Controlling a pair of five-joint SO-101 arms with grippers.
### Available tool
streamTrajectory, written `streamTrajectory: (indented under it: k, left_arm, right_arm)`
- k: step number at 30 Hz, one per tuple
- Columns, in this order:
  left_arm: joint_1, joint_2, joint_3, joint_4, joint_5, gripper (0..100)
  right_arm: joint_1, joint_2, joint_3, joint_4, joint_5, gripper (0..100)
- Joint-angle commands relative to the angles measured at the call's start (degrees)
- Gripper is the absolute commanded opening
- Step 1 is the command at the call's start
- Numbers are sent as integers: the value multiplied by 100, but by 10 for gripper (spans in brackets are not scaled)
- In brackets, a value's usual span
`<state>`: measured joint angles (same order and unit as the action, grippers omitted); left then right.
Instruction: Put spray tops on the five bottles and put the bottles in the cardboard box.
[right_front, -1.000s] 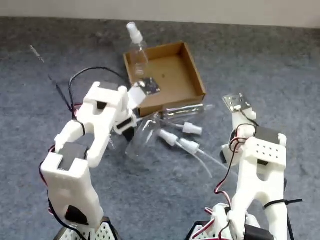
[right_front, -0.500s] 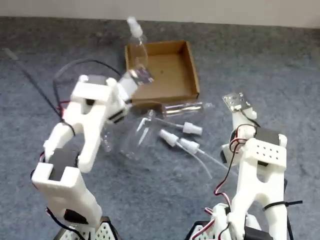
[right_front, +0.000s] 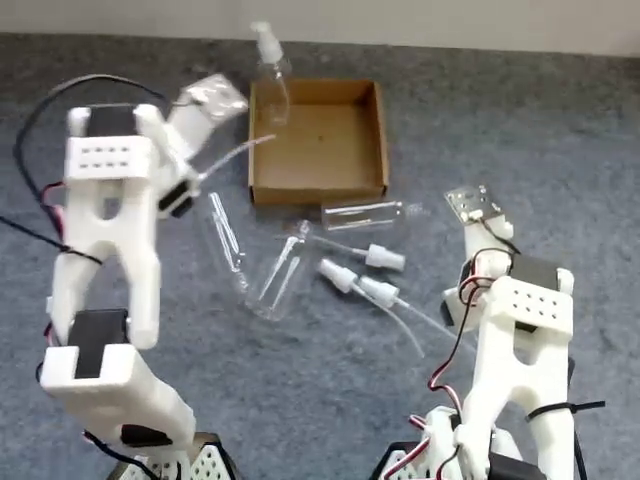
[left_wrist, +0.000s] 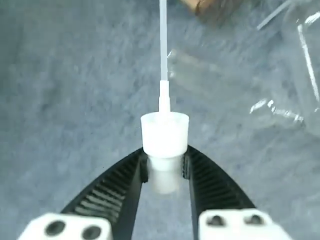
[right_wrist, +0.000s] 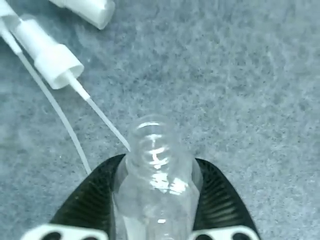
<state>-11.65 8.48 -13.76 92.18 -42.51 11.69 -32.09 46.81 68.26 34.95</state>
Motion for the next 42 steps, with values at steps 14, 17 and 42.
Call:
streamTrajectory:
  k: [14,17,42]
  left_arm:
    - [-1991,-268,2088,-1556,4607,35]
    - [-1666,-268,2844,-1934,6066,35]
    - [-1560,-769,2035,-1011,-1978,308]
  right_arm:
    - [-48,-180,-48,-22,-387,4]
    - [-48,-180,-48,-13,-387,4]
    - [-48,-163,-48,-22,-343,4]
